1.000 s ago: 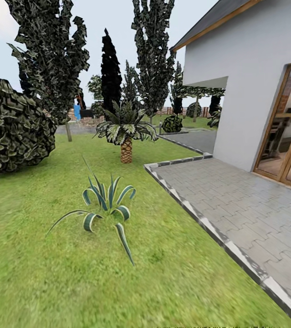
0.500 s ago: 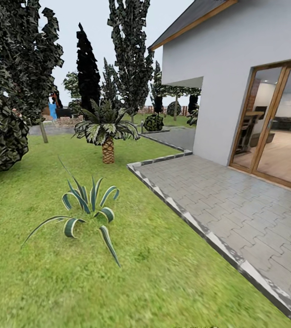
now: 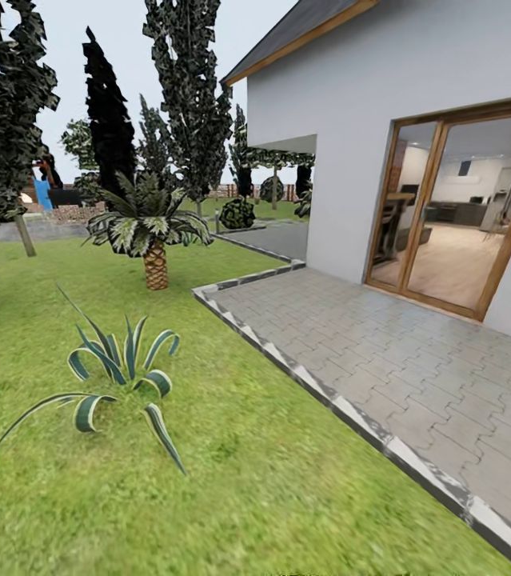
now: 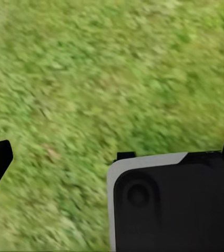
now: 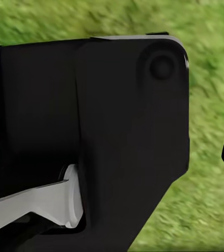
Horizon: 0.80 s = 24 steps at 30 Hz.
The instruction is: Take the three Easter eggs out of the wicker basket on the lawn in the garden, then place them on the lawn next to a single tree (choose any tree) so that all three eggs are next to the same tree and none are left in the basket.
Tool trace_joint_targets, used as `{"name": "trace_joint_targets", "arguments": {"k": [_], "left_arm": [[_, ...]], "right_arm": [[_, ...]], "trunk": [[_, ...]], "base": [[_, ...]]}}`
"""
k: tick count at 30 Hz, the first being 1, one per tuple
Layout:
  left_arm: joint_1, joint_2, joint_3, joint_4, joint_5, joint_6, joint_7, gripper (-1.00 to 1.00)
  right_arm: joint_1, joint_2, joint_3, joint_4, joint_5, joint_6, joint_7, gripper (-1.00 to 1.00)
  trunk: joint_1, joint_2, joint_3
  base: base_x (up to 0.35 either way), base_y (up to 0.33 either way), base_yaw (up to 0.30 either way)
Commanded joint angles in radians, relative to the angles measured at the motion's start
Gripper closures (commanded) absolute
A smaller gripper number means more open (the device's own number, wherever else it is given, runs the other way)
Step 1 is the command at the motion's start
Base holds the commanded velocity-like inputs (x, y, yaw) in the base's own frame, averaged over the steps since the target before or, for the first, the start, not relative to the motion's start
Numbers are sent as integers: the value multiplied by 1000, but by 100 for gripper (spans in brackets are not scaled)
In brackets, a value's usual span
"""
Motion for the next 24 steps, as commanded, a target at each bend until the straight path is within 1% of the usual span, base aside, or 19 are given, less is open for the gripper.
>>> {"name": "trace_joint_targets", "arguments": {"k": [1, 8, 11, 24], "left_arm": [[0, 0, -4, 1, -1, -3, 1, -100], [0, 0, -4, 1, -1, -4, 1, -100], [0, 0, -4, 1, -1, -4, 1, -100], [0, 0, -4, 1, -1, -4, 1, -100]], "right_arm": [[0, 0, -7, 0, 0, -3, 1, -100], [0, 0, -7, 0, 0, -3, 1, -100], [0, 0, -7, 0, 0, -3, 1, -100], [0, 0, -7, 0, 0, -3, 1, -100]], "trunk": [[0, -1, -1], [0, -1, -4], [0, -1, -5], [0, -1, -9]], "base": [[0, 0, -280], [0, 9, -280], [0, 128, -280], [0, 253, -280]]}}
